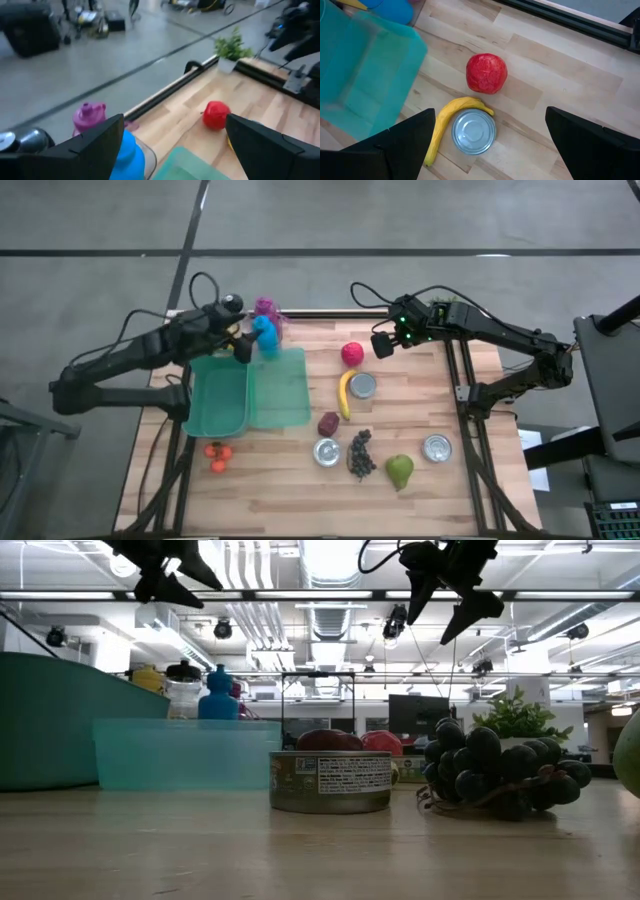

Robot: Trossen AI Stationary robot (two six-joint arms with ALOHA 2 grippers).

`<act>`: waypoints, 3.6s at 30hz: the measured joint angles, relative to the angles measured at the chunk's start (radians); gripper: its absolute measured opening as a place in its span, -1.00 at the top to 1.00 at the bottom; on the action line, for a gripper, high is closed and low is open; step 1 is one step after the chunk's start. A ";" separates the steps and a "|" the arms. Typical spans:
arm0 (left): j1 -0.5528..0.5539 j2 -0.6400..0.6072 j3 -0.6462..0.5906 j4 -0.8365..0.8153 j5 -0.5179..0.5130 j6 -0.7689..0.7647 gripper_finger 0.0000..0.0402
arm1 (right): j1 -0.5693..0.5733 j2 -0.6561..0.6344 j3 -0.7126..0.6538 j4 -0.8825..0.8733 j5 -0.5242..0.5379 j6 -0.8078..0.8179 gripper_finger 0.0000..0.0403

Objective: Pick & Place Food Item
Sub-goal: Put the tangerine into the green bin

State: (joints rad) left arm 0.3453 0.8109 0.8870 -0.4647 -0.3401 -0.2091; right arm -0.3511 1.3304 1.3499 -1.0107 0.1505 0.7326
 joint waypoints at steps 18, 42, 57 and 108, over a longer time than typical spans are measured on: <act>-0.017 -0.129 -0.024 -0.071 0.149 0.161 -0.76 | 0.000 0.000 0.000 0.000 0.000 0.000 -0.88; -0.365 -0.069 0.047 -0.477 0.099 -0.369 -0.76 | 0.000 0.000 0.000 0.000 0.000 0.000 -0.88; -0.650 0.182 0.214 -0.773 0.079 -0.595 -0.76 | 0.000 0.000 0.000 0.000 0.000 0.000 -0.88; -1.222 0.593 0.212 -0.760 0.415 -1.741 -0.76 | 0.000 0.000 0.000 0.000 0.000 0.000 -0.88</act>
State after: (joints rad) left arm -0.8768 1.4040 1.0992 -1.2249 0.0746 -1.9503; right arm -0.3511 1.3308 1.3502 -1.0107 0.1505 0.7326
